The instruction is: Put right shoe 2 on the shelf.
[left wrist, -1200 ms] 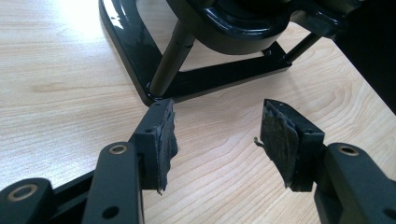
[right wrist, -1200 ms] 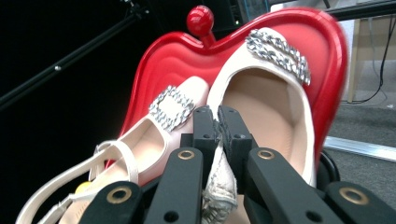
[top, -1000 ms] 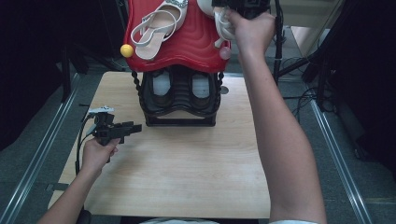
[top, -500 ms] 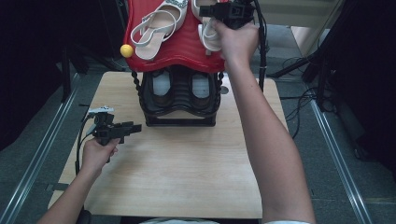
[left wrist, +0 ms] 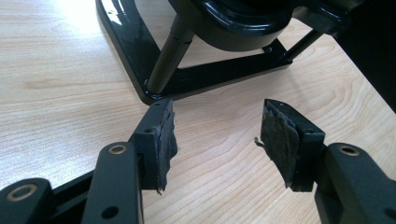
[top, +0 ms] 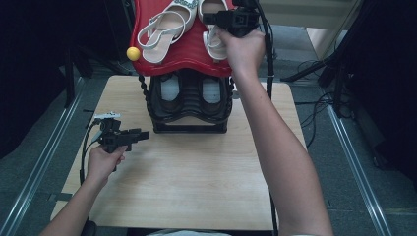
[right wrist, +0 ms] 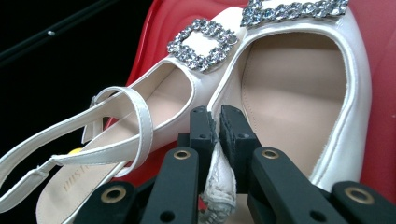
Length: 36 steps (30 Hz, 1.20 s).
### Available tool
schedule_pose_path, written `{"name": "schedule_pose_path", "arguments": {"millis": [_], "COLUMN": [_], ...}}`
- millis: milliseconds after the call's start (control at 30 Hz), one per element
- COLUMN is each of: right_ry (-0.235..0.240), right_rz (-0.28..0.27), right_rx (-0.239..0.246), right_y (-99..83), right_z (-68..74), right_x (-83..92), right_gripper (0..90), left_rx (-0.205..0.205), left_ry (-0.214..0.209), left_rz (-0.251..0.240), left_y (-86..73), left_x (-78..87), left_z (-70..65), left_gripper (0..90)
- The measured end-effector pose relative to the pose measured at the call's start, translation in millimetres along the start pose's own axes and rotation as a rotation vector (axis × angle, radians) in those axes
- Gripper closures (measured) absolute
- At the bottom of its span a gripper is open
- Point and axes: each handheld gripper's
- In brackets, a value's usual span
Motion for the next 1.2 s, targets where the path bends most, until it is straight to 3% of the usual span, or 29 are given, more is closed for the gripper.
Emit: {"name": "schedule_pose_path", "arguments": {"millis": [367, 500, 700, 1067, 1200], "right_ry": [0.034, 0.026, 0.022, 0.012, -0.013], "right_rz": [-0.017, -0.022, -0.040, -0.044, -0.048], "right_rx": [0.015, 0.026, 0.036, 0.038, 0.052], "right_y": [0.4, 1.1, 3.9, 9.1, 10.0], "right_z": [-3.1, 0.2, 0.9, -14.0, -19.3], "right_x": [7.4, 10.9, 16.2, 30.2, 36.8], "right_gripper": [76.2, 72.5, 70.5, 61.5, 61.0], "left_rx": [-0.004, -0.015, -0.001, -0.008, -0.008], "left_ry": [-0.002, 0.000, -0.001, 0.002, 0.002], "left_rz": [-0.001, 0.007, -0.002, 0.004, 0.005], "left_y": [2.0, 1.4, 1.4, 1.0, 0.7], "left_x": [-1.4, -1.4, 0.2, -0.4, -0.6], "left_z": [-0.1, -0.6, -0.2, -0.8, -0.9], "left_gripper": [45.0, 44.9, 44.8, 44.8, 44.8]}}
Point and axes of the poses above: each handheld gripper's, and its own axes: x roughly backward along the jaws, y roughly out of its top, z roughly to its left, and after that the axes turned 10 degrees about -x, right-handed
